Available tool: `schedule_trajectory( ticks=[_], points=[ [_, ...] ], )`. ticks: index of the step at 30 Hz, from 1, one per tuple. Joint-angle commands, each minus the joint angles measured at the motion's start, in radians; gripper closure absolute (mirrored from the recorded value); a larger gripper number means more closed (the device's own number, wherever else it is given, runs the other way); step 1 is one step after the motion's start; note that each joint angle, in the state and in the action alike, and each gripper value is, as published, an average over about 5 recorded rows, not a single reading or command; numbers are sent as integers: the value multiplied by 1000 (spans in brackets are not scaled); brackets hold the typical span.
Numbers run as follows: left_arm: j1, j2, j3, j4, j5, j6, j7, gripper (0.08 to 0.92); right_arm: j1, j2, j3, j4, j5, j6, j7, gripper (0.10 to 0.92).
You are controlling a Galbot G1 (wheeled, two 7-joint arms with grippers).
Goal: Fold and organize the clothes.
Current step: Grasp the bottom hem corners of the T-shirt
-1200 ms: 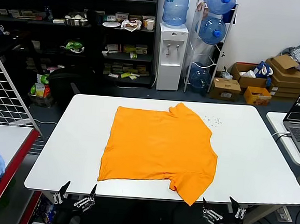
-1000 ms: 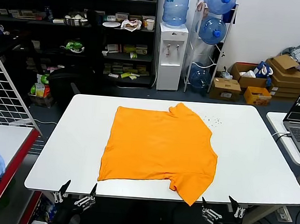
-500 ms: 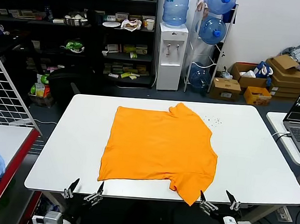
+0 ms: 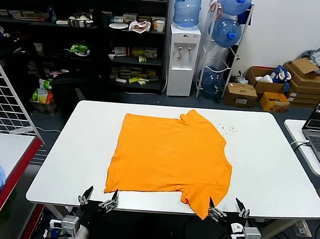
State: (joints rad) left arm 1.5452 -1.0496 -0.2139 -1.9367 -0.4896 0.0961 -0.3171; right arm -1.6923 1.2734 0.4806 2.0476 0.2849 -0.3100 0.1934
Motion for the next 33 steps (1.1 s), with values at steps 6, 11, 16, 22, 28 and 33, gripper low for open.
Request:
schedule_trajectory(
  ticks=[6,11,16,22,28,33],
  points=[
    [-40,11,22,25,-17,19,-13,79,35,14,-35,-48,0,-10,14,164],
    [-37,19,23,23,-19,21,-16,127,39,18,-41,-54,3,-18,15,295],
    [-34,23,31,20,-19,20,-16,272,29,21,-41,-51,2,-15,14,442],
    [-32,16,41,22,-14,18,-16,445,17,22,-40,-36,1,-10,11,616],
    [-28,14,41,24,-8,17,-17,618,6,21,-40,-21,-2,1,10,772],
    [-21,15,37,21,-6,15,-16,757,-3,19,-38,-3,-1,15,12,892]
  ],
)
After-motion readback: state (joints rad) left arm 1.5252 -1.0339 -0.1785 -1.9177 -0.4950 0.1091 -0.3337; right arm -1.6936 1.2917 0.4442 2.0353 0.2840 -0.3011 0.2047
